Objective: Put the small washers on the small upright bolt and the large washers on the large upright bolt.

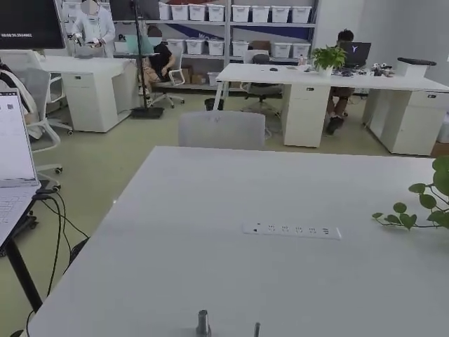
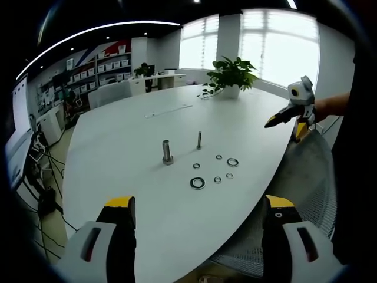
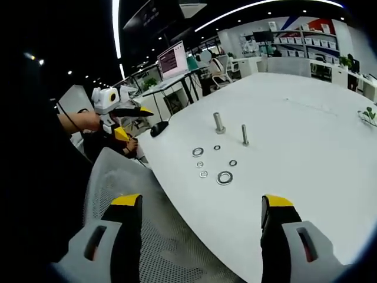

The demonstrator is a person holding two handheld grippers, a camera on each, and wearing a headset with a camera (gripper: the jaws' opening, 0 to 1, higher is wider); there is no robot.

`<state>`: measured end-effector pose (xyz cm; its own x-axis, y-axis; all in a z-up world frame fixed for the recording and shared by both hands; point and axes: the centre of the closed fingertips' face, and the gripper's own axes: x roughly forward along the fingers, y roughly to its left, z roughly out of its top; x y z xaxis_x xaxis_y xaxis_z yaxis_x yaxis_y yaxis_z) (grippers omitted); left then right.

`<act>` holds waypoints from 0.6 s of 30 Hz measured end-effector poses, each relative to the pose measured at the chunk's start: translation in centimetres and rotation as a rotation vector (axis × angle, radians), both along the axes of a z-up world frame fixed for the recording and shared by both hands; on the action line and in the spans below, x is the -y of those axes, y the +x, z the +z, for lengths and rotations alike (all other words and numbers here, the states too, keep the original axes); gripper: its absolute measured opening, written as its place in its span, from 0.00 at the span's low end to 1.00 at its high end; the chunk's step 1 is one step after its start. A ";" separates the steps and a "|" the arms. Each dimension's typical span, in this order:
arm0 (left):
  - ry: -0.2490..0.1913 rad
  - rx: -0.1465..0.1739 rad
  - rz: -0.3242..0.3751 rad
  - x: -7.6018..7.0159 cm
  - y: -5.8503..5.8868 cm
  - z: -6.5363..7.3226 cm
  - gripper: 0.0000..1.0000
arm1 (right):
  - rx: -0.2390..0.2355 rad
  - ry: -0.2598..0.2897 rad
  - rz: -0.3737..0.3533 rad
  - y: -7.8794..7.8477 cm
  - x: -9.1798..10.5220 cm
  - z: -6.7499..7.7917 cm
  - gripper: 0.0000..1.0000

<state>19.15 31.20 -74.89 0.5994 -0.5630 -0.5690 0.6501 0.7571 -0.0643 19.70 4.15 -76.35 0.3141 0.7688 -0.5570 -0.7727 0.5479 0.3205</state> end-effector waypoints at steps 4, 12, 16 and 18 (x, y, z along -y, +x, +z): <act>-0.002 0.005 0.001 0.2 0.1 0.2 0.89 | -0.012 0.011 -0.009 0.2 -0.2 0.3 0.85; -0.006 0.022 0.012 -0.1 0.9 0.6 0.91 | -0.015 0.009 -0.003 0.7 -0.9 0.4 0.86; -0.008 0.012 0.007 -0.2 1.0 0.3 0.91 | -0.013 0.002 0.004 1.2 -1.2 0.4 0.86; -0.005 0.011 0.002 -0.2 1.0 0.2 0.90 | -0.013 -0.006 0.012 1.3 -1.4 0.4 0.86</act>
<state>20.19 31.44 -74.72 0.6070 -0.5644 -0.5595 0.6490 0.7584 -0.0609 21.04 5.57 -75.98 0.2973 0.7691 -0.5657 -0.7753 0.5403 0.3271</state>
